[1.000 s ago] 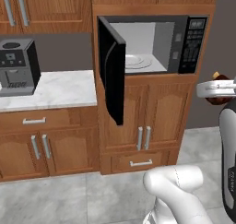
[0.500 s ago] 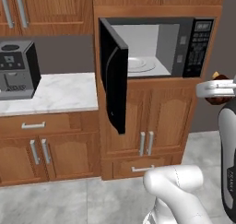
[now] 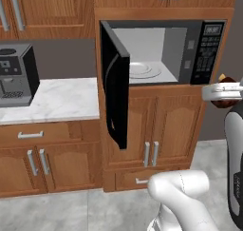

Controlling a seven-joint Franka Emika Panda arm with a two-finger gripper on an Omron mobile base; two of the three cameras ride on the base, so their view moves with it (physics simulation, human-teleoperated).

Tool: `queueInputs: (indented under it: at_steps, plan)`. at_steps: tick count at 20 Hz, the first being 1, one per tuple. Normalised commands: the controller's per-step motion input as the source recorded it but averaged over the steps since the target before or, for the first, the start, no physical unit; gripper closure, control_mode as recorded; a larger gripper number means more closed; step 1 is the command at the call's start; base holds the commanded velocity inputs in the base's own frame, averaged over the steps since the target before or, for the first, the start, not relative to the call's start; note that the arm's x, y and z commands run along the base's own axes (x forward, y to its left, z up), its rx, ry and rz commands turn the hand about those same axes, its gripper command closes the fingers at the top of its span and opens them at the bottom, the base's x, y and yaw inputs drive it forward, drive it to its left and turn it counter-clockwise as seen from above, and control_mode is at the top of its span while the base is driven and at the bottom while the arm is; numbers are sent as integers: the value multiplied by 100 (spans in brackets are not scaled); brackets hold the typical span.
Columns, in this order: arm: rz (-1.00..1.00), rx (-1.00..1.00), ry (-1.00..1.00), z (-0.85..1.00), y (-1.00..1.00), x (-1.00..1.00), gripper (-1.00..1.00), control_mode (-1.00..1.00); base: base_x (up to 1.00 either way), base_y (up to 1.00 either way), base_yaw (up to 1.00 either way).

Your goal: Transport the steak from the fridge to the microwave and turn on the microwave.

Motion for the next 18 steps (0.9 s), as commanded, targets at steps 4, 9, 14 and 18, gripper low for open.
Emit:
queueInputs:
  at_steps: [4,9,14,18]
  plan:
    - [0,0,0,0,0,0,100,100,38,-30,1]
    - [0,0,0,0,0,0,100,100,42,-21,0]
    - [0,0,0,0,0,0,100,100,43,-17,0]
    - [0,0,0,0,0,0,100,100,40,-6,0]
